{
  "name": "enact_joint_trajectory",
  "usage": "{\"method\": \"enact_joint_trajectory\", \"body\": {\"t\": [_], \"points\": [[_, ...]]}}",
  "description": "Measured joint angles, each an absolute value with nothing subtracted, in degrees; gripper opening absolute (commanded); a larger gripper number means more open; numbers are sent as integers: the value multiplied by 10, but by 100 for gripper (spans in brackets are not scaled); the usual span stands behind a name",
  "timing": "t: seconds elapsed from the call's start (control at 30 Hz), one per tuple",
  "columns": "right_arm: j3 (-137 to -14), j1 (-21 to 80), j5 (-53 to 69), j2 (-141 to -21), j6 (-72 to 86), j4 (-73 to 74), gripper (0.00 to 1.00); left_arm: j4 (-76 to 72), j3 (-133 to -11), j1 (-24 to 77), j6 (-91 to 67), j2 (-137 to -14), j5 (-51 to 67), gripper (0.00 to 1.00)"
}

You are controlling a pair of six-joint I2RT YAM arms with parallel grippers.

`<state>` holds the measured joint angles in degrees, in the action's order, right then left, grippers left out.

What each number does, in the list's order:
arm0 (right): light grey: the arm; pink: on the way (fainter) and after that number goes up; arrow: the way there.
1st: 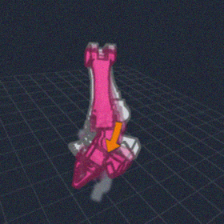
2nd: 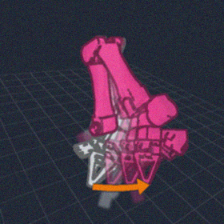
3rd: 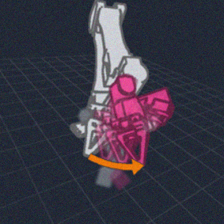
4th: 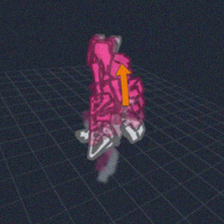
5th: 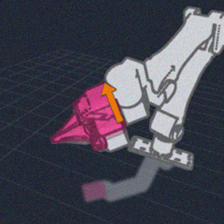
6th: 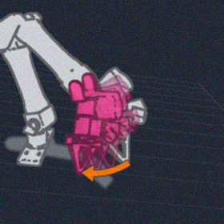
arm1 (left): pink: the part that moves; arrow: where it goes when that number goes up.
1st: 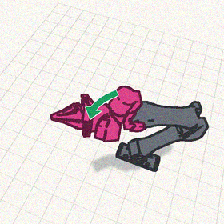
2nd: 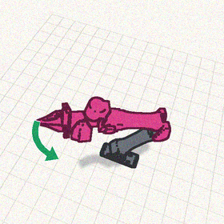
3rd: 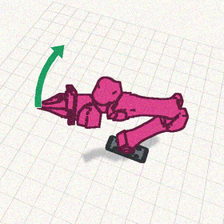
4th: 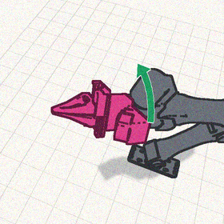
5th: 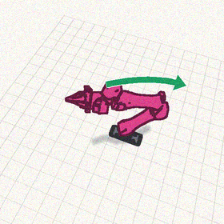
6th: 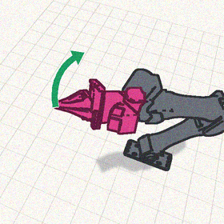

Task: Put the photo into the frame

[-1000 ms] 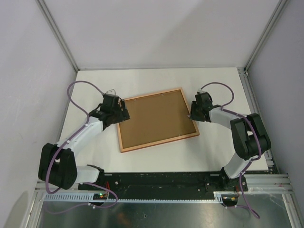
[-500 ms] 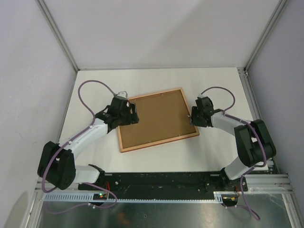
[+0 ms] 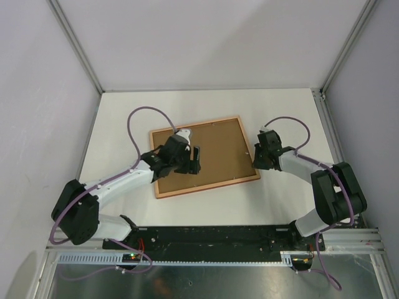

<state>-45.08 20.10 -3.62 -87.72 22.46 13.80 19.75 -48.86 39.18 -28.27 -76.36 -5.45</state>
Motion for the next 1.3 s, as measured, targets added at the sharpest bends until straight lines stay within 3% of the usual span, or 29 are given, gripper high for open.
{"method": "enact_joint_trajectory", "body": {"t": [0.23, 0.8, 1.3], "points": [[-448, 211, -36, -870, 225, 151, 1, 186, -493, 461, -270, -792, -66, 84], [-446, 220, -44, -849, 224, 203, 0, 124, -523, 565, -213, -844, -109, 85], [-462, 220, -50, -839, 220, 269, 0, 95, -536, 665, -138, -891, -246, 87]]}}
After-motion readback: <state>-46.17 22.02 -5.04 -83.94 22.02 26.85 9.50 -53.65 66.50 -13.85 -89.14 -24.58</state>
